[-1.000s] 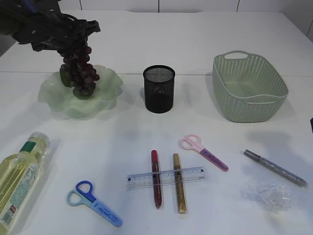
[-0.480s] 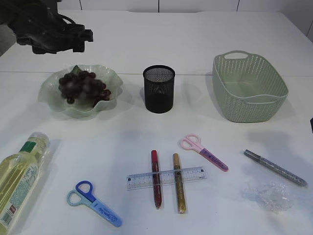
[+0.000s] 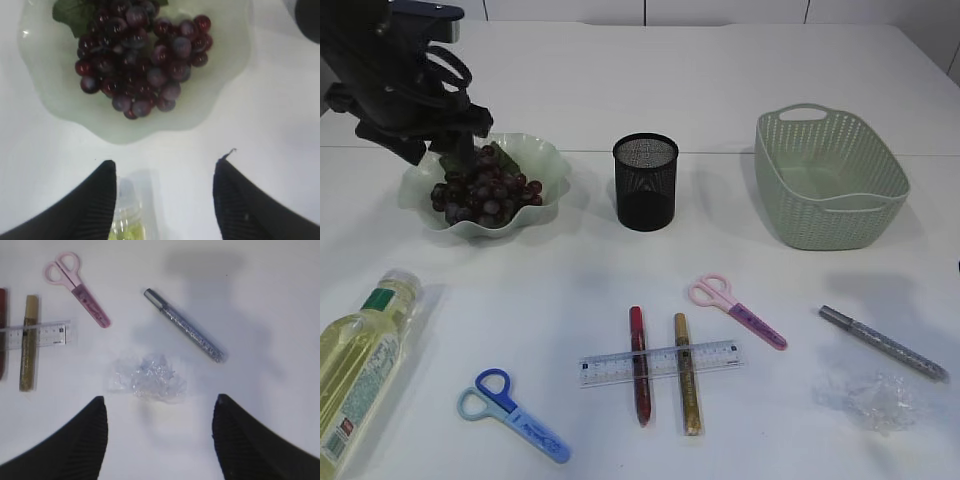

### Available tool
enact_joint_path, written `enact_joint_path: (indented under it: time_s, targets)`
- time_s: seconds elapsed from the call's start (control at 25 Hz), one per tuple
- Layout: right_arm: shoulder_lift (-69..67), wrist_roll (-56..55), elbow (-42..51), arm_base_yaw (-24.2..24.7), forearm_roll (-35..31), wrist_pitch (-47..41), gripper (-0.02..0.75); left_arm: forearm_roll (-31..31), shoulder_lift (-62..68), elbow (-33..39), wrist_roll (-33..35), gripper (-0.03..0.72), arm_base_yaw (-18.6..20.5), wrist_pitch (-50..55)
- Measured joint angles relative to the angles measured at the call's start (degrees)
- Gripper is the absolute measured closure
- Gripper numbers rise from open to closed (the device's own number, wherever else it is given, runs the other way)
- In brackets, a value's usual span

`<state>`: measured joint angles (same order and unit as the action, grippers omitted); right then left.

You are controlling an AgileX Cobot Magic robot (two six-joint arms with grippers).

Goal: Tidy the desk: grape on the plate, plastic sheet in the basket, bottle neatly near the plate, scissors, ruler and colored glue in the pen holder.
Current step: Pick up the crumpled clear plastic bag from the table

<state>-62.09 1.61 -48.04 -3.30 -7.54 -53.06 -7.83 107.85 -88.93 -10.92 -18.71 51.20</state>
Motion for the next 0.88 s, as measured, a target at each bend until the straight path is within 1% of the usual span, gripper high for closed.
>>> enact_joint_path:
  time_s: [0.2,0.28,0.36,0.64,0.76,0.88]
  targets:
    - [0.0,3.0,-0.4,-0.1,-0.1,-4.0,0.225,1.4,-3.5,0.0,3.0,0.263,0.0,9.1]
    - [0.0,4.1,-0.9,-1.1,-0.1,-5.3,0.225,1.5,-4.9,0.5,4.2,0.267,0.0,10.9]
    - [0.0,4.9,-1.3,-2.6,-0.1,-6.0,0.225,1.6,-7.2,2.5,4.9,0.281,0.0,11.3]
    - [-4.0,5.6,-1.5,-9.1,1.1,-7.5,0.225,3.6,-16.6,14.2,5.4,0.375,0.0,11.2]
    - [-8.1,6.2,-1.5,-10.8,2.6,-7.5,0.225,5.3,-20.0,17.7,6.1,0.388,0.0,11.6]
    - [-13.2,7.9,-1.5,-11.4,3.1,-6.3,0.225,5.9,-22.9,19.9,6.4,0.390,0.0,12.7]
